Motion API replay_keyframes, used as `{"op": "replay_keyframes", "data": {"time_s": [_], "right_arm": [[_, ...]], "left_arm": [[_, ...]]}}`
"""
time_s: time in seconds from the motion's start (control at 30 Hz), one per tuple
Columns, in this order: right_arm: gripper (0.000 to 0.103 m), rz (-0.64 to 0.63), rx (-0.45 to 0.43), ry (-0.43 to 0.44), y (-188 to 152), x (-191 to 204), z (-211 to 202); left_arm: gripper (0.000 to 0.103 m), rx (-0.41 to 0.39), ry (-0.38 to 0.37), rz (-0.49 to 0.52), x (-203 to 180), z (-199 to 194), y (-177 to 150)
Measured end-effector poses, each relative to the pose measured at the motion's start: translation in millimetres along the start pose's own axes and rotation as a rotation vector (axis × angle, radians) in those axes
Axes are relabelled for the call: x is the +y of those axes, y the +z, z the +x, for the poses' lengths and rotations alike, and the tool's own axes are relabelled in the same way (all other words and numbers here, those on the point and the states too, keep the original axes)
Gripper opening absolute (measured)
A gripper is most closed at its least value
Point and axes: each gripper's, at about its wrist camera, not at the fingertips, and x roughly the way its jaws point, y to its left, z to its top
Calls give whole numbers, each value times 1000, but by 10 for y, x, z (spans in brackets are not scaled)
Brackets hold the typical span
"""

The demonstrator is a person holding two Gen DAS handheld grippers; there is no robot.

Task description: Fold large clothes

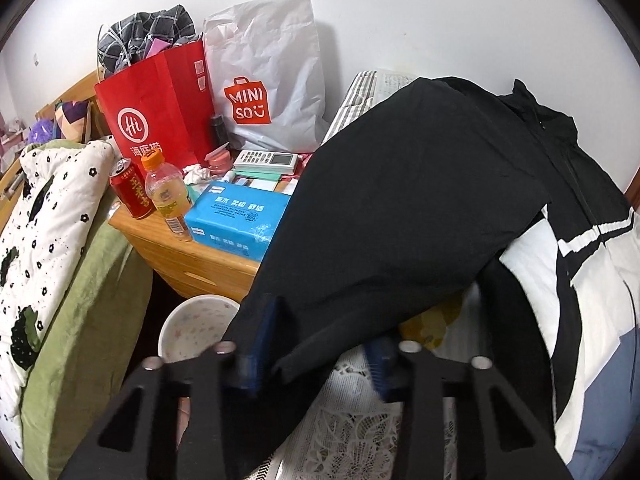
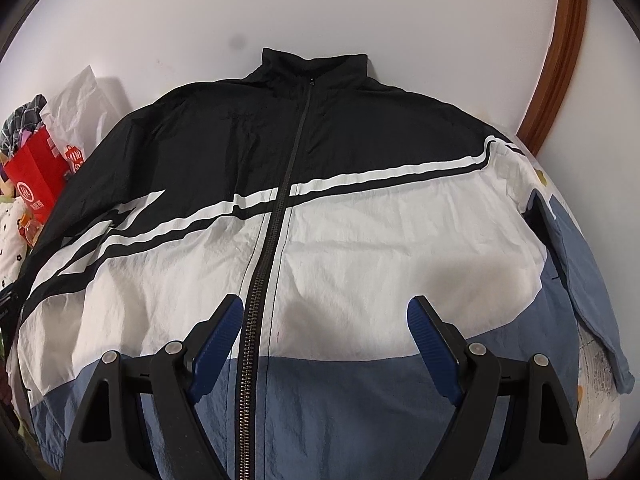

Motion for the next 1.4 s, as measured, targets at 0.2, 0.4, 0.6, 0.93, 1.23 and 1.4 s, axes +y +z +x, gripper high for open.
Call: {"op": "replay_keyframes", "data": {"time_s": [0.2, 0.4, 0.6, 0.93, 1.23, 1.4], "right_arm": [[83, 4, -10, -9, 43, -68, -77], [83, 4, -48, 5, 140, -163, -247], [83, -5, -83, 24, 247, -282, -389], [77, -10, -123, 6, 352, -754, -557], [73, 29, -111, -8, 387, -1256, -368], [73, 49, -91, 4, 393, -1464, -159]], "left_arm": [[6, -36, -16, -21, 9, -177, 156], [6, -105, -26, 3, -209, -535, 401], [6, -158, -88, 43, -618, -798, 685], [6, -178, -225, 136, -1605, -863, 1038], [6, -113, -315, 224, -2508, -582, 1185], [6, -42, -322, 266, -2908, -308, 1143]]}}
